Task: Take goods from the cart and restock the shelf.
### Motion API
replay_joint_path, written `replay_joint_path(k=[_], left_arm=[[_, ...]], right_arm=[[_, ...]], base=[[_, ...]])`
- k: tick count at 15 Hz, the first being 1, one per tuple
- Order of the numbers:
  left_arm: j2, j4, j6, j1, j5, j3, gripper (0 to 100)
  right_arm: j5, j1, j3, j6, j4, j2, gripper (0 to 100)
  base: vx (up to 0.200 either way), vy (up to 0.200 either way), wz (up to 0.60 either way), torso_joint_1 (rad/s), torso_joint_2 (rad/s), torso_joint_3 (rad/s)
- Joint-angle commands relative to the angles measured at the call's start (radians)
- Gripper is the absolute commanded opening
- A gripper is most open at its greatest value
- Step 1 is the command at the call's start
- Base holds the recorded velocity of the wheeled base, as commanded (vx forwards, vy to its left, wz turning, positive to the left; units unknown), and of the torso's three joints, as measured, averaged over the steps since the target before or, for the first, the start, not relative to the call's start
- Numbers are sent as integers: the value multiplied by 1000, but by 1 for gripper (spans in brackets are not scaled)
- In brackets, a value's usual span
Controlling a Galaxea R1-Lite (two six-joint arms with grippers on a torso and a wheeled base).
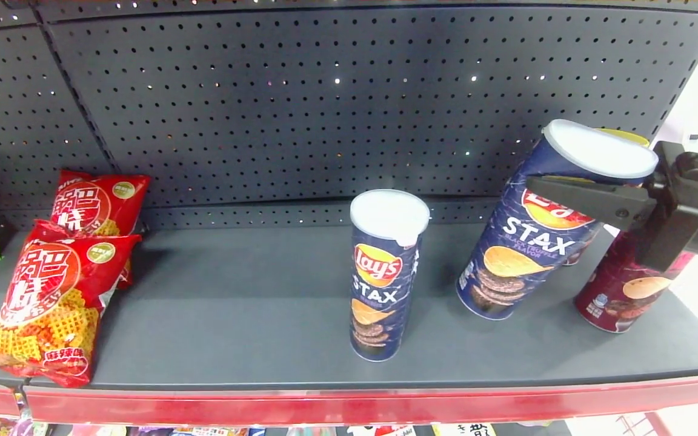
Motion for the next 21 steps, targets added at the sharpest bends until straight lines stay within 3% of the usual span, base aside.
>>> replay_joint_path(k=[1, 2, 3, 6, 8, 9, 10, 11, 12, 15, 17, 20, 21], left_arm=[[-69, 120, 4, 12, -50, 33, 100], [-50, 125, 5, -3, -113, 31, 100], [-43, 125, 5, -8, -128, 31, 100], [-56, 125, 2, -89, -148, 29, 100], [-69, 125, -1, -86, -133, 29, 100], [-76, 125, -3, -74, -56, 31, 100], [-76, 123, -3, -74, 64, 33, 100], [-76, 123, -3, -74, 108, 33, 100], [-76, 123, -3, -74, 116, 33, 100], [-79, 125, 27, -78, 105, 33, 100], [-79, 126, 27, -161, 57, 31, 100], [-86, 125, 33, -172, 2, 31, 100], [-86, 126, 23, -172, 19, 29, 100]], right_arm=[[0, 0, -10, 0, -1, -2, 0], [0, -2, -12, 0, -1, 0, 0], [0, -2, -14, 0, -1, 0, 0], [0, -3, -14, 0, -1, 0, 0], [-1, -3, -14, 0, -1, 1, 0], [-1, -3, -15, 0, -1, 6, 0], [0, -3, -17, 0, -1, 14, 0], [0, -3, -18, 0, -1, 15, 0], [0, -3, -23, 0, -1, 17, 0], [-1, -7, -27, 6, -3, 17, 0], [-1, -7, -35, 16, -3, 15, 0], [-1, -13, -43, 22, -3, 14, 0], [-1, -14, -43, 22, -3, 12, 0]], base=[[0, 0, 0, 0, 0, 0], [0, 0, 0, 0, 0, 0], [0, 0, 0, 0, 0, 0], [0, 0, 0, 0, 0, 0], [0, 0, 0, 0, 0, 0], [0, 0, 0, 0, 0, 0], [0, 0, 0, 0, 0, 0], [0, 0, 0, 0, 0, 0], [0, 0, 0, 0, 0, 0], [0, 0, 0, 0, 0, 0], [0, 0, 0, 0, 0, 0], [0, 0, 0, 0, 0, 0], [0, 0, 0, 0, 0, 0]])
